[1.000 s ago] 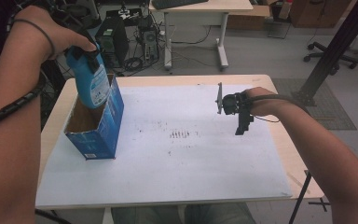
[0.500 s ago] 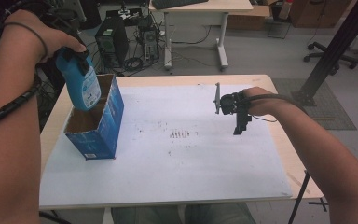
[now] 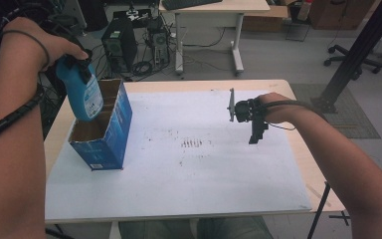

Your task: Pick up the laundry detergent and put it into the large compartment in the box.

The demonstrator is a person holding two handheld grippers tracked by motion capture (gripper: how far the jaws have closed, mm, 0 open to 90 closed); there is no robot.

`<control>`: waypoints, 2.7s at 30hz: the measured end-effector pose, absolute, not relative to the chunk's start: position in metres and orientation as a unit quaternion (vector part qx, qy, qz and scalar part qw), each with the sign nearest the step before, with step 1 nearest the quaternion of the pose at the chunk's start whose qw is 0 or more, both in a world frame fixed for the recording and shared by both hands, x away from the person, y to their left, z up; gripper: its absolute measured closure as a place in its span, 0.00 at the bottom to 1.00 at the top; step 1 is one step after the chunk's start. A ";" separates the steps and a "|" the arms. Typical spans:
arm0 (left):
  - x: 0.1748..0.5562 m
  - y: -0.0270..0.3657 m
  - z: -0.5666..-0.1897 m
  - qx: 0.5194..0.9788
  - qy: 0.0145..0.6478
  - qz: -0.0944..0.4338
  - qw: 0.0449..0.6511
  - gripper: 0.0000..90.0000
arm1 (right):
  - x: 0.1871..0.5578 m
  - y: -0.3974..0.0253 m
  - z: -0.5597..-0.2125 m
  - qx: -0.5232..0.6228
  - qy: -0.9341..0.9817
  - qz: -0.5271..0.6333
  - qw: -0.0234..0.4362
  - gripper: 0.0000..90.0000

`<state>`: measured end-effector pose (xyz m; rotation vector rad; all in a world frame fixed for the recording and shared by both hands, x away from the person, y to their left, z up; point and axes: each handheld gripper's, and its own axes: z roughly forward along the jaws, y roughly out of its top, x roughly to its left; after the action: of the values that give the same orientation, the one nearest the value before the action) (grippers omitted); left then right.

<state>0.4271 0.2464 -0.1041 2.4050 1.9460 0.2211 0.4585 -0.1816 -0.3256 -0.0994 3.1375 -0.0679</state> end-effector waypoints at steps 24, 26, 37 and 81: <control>0.429 0.252 -0.141 0.781 0.622 0.060 0.017 0.43 | 0.458 -0.177 -0.329 -0.039 0.999 -0.019 -0.003 0.06; 0.429 0.253 -0.144 0.782 0.621 0.057 0.017 0.43 | 0.458 -0.176 -0.329 -0.040 0.999 -0.020 -0.003 0.06; 0.431 0.257 -0.159 0.778 0.625 0.052 0.018 0.43 | 0.459 -0.176 -0.330 -0.041 0.999 -0.018 -0.003 0.07; 0.433 0.266 -0.252 0.765 0.644 0.024 0.008 0.43 | 0.458 -0.178 -0.334 -0.042 0.999 -0.012 -0.006 0.07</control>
<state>0.4326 0.2659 -0.2519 2.3910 2.0123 0.0735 0.4578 -0.1781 -0.3342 -0.1332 3.1499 -0.0381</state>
